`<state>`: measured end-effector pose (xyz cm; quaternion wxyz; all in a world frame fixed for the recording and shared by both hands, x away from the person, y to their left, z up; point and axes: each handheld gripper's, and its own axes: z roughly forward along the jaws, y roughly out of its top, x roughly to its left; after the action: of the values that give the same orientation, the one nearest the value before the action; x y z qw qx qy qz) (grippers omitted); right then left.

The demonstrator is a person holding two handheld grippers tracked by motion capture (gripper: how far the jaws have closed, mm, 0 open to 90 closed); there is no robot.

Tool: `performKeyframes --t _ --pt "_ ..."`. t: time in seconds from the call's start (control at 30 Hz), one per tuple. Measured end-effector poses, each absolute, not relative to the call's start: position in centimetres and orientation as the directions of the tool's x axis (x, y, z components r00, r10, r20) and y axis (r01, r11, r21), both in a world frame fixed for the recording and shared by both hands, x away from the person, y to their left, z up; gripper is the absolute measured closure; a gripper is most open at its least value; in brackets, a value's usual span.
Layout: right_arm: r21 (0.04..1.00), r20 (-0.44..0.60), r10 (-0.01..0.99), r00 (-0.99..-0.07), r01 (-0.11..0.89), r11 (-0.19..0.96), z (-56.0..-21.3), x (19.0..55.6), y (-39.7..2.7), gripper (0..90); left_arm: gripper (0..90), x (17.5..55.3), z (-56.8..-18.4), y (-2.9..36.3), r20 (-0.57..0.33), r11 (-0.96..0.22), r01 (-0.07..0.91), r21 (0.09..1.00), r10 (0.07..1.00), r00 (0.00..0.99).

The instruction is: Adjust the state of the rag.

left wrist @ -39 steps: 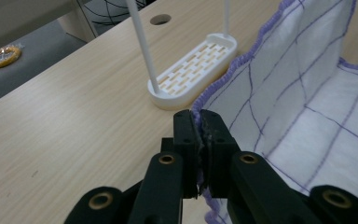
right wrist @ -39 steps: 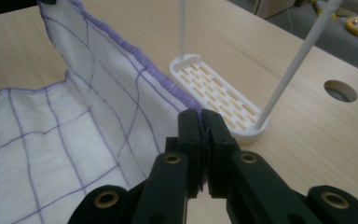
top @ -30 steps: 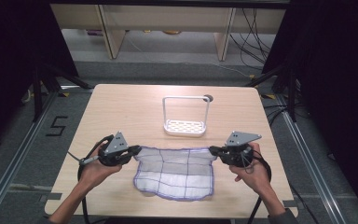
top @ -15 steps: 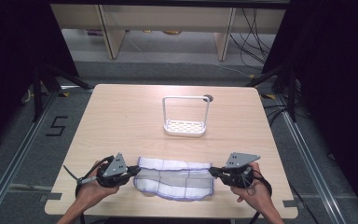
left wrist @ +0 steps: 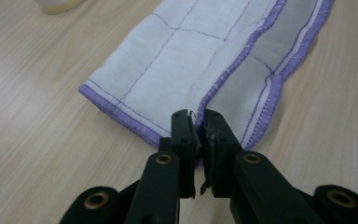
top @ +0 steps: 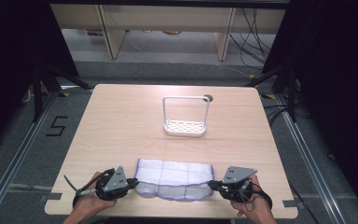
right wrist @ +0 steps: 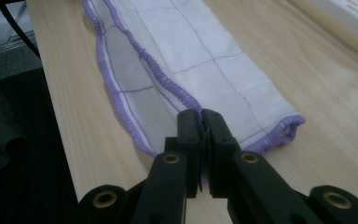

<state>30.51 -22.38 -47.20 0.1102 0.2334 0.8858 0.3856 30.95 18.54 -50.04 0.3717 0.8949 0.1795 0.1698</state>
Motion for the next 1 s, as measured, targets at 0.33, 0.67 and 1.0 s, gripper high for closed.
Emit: performKeyframes --t 0.33,0.67,1.0 --pt "0.729 0.051 0.552 -0.833 0.409 0.549 -48.3 28.9 -23.0 68.5 52.7 30.1 -50.1 19.4 0.057 -0.559 0.300 0.773 0.532 0.845" --pt "0.761 0.106 0.761 -0.640 0.545 0.352 -46.4 32.2 -23.7 46.0 37.3 34.9 -47.7 19.3 -0.098 -0.348 0.448 0.823 0.691 0.716" --pt "0.726 0.095 0.781 -0.618 0.580 0.371 -47.9 36.2 -23.1 46.2 38.3 39.5 -49.0 18.4 -0.111 -0.372 0.514 0.773 0.719 0.686"
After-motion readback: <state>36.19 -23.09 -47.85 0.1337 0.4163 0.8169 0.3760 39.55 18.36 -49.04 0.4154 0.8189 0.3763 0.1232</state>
